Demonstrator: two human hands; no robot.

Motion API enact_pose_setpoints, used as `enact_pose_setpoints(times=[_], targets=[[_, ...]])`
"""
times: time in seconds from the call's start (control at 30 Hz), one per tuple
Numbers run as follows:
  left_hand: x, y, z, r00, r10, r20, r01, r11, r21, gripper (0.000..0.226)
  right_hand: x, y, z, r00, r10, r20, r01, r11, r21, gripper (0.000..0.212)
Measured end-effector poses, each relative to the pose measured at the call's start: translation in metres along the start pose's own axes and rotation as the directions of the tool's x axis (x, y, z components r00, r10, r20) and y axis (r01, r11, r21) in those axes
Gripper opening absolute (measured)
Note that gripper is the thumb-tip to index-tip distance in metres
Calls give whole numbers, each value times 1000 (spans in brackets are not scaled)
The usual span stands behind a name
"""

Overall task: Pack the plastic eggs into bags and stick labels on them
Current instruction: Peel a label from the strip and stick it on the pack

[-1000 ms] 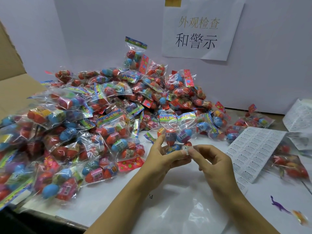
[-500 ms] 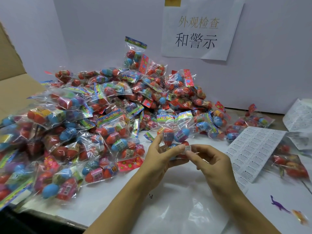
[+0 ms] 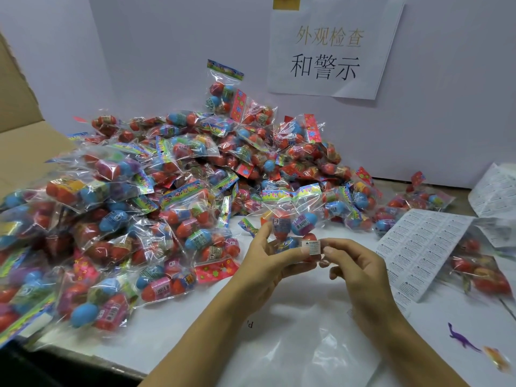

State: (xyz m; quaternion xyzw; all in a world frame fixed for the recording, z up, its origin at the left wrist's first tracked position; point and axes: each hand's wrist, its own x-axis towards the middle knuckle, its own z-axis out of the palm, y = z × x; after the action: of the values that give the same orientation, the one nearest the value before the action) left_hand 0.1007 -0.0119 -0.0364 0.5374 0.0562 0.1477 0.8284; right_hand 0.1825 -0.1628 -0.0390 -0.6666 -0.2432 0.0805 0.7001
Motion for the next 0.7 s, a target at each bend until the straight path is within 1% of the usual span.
enact_pose_setpoints(times=[0.03, 0.07, 0.1, 0.17, 0.23, 0.3, 0.33, 0.37, 0.4, 0.43, 0.5, 0.57, 0.63, 0.67, 0.7], targets=[[-1, -1, 0, 1000, 4, 16, -4, 1000, 6, 58, -1, -3, 2, 1000, 2, -3, -2, 1000, 14, 13], [-1, -1, 0, 1000, 4, 25, -5, 1000, 13, 57, -2, -3, 2, 1000, -13, -3, 13, 1000, 12, 12], [-1, -2, 0, 1000, 4, 31, -4, 1000, 19, 56, -2, -4, 3, 1000, -13, -4, 13, 1000, 6, 15], [-1, -1, 1, 1000, -4, 31, 3, 1000, 22, 53, -2, -3, 3, 1000, -4, -5, 4, 1000, -7, 10], [0, -2, 0, 1000, 0, 22, -1, 1000, 11, 53, 0, -1, 1, 1000, 5, 7, -5, 1000, 18, 15], [0, -1, 0, 1000, -5, 19, 5, 1000, -4, 55, 0, -3, 0, 999, 20, 28, -21, 999, 44, 16], [-1, 0, 1, 1000, -13, 22, 13, 1000, -5, 55, 1, -4, 0, 998, 29, 49, -31, 999, 44, 20], [-1, 0, 1, 999, -18, 31, 17, 1000, 4, 53, 2, -6, 0, 996, 50, 68, -53, 998, 42, 29], [-1, 0, 1, 999, -26, 41, 25, 999, 27, 51, 3, -5, -2, 994, 67, 82, -69, 997, 32, 38], [-1, 0, 0, 998, -35, 49, 31, 997, 66, 49, 3, -6, -4, 993, 81, 92, -82, 997, 12, 42], [-1, -2, 0, 998, -47, 45, 39, 985, 166, 45, 6, -8, -9, 990, 89, 114, -87, 996, -19, 36], [1, -6, 0, 998, -59, 30, 51, 974, 219, 46, 9, -12, -18, 987, 100, 127, -96, 995, -41, 31], [4, -7, 1, 997, -81, -13, 82, 972, 221, 40, 14, -15, -27, 977, 157, 145, -147, 986, -75, 34], [4, -9, 2, 997, -75, -30, 81, 969, 233, 41, 14, -17, -32, 969, 190, 161, -175, 980, -99, 33], [4, -12, 3, 997, -54, -48, 65, 959, 275, 46, 12, -19, -36, 959, 225, 173, -207, 971, -120, 29]])
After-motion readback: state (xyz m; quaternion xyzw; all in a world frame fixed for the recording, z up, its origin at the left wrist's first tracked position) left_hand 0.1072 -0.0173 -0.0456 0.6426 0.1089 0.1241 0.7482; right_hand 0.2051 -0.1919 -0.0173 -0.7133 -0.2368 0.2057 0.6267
